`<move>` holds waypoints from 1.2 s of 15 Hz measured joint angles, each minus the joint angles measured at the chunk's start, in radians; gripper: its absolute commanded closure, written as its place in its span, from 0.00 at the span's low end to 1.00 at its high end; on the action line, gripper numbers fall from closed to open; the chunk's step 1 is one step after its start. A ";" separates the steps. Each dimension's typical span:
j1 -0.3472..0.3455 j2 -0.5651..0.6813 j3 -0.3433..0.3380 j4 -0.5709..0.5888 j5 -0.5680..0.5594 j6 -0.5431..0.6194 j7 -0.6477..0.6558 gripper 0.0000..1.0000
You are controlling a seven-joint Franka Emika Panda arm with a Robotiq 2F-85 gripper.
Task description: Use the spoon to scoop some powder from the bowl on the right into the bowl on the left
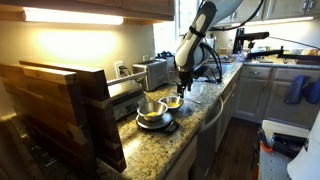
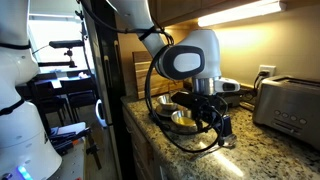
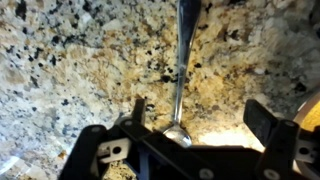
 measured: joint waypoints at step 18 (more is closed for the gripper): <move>-0.136 0.185 0.100 0.259 0.148 -0.175 -0.186 0.60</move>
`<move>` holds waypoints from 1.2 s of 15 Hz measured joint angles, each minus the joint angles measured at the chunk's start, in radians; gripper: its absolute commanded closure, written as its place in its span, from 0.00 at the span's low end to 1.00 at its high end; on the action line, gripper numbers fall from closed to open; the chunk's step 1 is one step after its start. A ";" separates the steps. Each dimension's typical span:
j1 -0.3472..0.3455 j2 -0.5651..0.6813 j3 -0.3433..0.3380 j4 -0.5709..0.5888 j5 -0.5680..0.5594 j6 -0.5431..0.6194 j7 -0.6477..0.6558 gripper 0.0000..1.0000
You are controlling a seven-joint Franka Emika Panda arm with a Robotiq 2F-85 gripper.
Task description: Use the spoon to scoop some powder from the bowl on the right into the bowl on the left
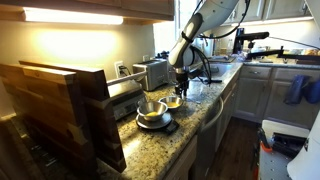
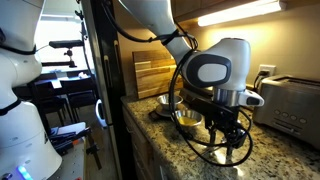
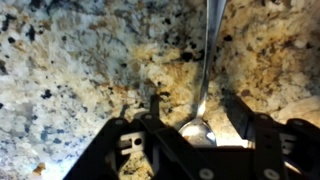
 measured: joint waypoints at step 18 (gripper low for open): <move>0.000 -0.002 0.008 0.057 0.024 -0.168 -0.106 0.93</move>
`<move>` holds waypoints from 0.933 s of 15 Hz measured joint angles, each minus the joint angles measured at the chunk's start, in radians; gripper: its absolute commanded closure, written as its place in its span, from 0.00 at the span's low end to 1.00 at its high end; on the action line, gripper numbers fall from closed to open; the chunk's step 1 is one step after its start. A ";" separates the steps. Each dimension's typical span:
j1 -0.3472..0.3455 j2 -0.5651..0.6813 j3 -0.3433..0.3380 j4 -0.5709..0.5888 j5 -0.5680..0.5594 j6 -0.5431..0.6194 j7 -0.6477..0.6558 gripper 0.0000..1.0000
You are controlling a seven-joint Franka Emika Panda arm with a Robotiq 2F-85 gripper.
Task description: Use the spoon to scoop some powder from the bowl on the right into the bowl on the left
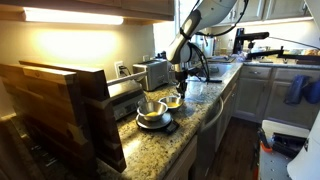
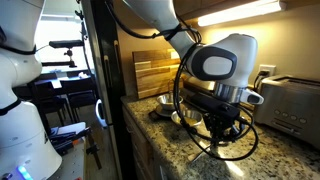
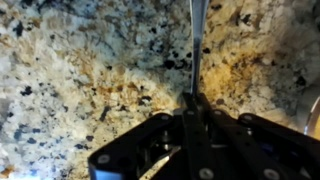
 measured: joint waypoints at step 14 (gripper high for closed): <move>0.095 -0.160 0.002 -0.037 -0.213 -0.125 -0.069 0.94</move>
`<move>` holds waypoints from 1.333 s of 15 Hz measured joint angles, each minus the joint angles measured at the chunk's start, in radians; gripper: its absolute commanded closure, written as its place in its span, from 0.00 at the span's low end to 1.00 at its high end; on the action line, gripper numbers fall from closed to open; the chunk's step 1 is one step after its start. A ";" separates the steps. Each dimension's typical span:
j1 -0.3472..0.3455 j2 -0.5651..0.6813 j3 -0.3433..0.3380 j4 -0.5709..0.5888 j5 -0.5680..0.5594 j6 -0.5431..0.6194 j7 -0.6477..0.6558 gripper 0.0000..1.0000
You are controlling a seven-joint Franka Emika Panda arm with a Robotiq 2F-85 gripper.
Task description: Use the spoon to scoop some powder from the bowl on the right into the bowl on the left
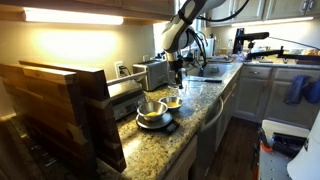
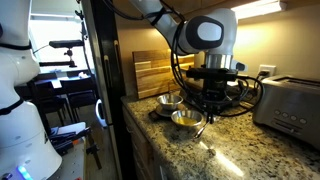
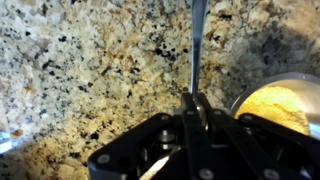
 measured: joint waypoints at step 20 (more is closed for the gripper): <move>0.150 -0.063 0.028 -0.110 -0.255 -0.138 -0.032 0.96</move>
